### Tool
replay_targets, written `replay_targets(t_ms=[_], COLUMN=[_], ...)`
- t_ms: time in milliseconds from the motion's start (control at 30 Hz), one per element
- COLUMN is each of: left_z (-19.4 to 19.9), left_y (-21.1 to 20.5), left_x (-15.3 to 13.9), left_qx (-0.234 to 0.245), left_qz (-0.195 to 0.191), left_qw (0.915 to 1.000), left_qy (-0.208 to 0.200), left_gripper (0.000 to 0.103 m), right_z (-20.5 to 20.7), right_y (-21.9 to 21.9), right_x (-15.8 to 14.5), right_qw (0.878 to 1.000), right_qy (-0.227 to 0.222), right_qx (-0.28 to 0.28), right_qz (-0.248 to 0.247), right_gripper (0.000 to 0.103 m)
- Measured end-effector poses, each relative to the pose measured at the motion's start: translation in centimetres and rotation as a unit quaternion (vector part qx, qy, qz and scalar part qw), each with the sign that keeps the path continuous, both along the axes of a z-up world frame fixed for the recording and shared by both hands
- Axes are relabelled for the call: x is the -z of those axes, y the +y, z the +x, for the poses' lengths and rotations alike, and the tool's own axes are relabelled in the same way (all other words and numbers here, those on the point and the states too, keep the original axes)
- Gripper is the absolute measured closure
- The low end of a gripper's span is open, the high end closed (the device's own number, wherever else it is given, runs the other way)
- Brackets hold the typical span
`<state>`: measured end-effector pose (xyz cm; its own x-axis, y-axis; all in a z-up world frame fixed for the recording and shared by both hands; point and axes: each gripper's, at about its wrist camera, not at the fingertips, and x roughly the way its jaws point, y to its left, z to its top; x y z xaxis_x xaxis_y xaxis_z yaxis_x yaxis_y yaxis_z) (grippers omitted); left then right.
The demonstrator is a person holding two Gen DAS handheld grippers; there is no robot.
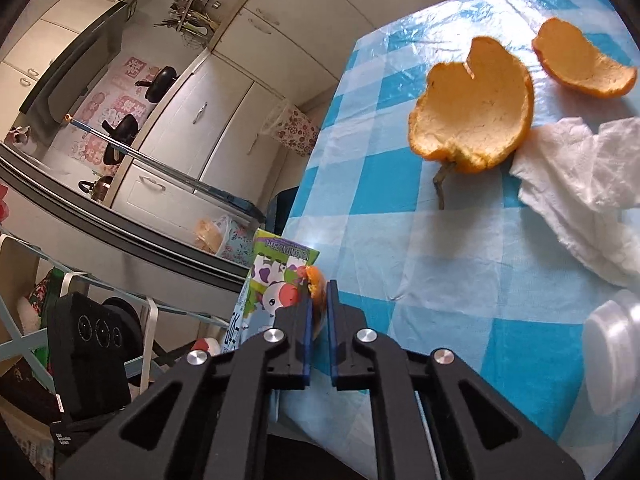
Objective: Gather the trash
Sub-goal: 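Grasp the milk carton with the left tool while the right tool grasps a small orange peel, then carry the carton and peel to the yellow bin and open both tools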
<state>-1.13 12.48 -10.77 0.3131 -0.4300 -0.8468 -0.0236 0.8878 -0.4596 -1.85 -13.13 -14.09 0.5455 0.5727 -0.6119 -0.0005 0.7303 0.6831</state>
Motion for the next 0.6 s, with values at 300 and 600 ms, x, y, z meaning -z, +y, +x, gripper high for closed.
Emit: replay_targets(t_ms=[300, 600], left_z=[-0.3, -1.9], left_y=[-2.0, -6.8], left_x=[-0.3, -3.0], left_qx=[0.026, 0.081], left_qz=[0.028, 0.053], left_qw=[0.9992, 0.9925], left_qy=[-0.013, -0.074], left_gripper=[0.046, 0.047], right_z=[-6.5, -15.7], right_y=[-6.2, -16.6], right_x=[-6.7, -9.3], right_qw=[0.992, 0.972], right_qy=[-0.097, -0.127], right_qx=[0.055, 0.183], right_qz=[-0.066, -0.073], right_gripper=[0.098, 0.098])
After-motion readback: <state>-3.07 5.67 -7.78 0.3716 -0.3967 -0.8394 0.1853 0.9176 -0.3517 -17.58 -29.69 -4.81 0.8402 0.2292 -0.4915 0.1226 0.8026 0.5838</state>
